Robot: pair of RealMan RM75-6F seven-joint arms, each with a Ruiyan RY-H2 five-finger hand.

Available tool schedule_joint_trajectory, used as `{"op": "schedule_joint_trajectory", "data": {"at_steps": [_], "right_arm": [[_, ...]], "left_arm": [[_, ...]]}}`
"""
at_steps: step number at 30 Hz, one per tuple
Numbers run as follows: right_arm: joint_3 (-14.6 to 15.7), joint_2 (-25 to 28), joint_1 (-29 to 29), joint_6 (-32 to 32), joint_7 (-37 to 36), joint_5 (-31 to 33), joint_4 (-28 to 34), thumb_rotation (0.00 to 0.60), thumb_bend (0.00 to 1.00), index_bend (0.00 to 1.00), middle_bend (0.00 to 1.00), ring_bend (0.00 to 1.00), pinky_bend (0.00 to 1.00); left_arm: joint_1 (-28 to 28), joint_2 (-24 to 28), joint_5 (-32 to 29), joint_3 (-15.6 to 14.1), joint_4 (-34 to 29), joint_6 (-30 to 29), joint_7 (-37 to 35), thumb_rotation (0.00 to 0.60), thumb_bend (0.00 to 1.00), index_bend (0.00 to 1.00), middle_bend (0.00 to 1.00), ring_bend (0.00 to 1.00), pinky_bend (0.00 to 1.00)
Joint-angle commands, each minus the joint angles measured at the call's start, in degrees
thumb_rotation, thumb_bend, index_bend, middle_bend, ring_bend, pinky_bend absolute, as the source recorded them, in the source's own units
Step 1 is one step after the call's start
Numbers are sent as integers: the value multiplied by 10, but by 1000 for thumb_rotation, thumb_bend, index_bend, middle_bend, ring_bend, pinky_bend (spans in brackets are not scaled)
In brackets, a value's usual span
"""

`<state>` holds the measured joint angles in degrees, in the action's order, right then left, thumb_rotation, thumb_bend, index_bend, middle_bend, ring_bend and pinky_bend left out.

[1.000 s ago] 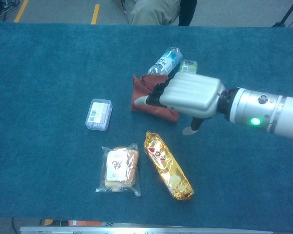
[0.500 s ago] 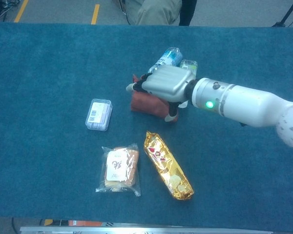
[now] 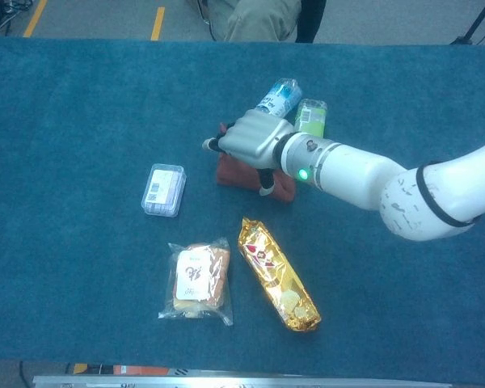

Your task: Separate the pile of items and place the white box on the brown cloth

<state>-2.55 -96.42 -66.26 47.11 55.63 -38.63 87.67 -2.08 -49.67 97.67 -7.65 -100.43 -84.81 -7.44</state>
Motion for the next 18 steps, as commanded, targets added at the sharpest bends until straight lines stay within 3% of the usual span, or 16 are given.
{"op": "schedule_joint_trajectory", "data": {"at_steps": [1,6,9,18], "right_arm": [[6,-12,-9,6,8,9,-10,600,0,166,243,189,337],[9,-26,-9,30,6,-8,-21,600,0,487,370,339,440],[10,-29,-5,39,-1,-15,-27,600,0,623,441,428,532],[-3,-18,11,51,-55,-66,-14,600,0,714,530,546,653]], "left_arm": [[0,-1,1,0,1,1,0,600,353,189,204,152,158],[1,-2,1,0,2,0,-2,600,353,189,204,152,158],[1,-3,0,0,4,0,-3,600,353,189,203,152,158],[1,-6,1,0,5,2,-3,600,353,189,203,152,157]]}}
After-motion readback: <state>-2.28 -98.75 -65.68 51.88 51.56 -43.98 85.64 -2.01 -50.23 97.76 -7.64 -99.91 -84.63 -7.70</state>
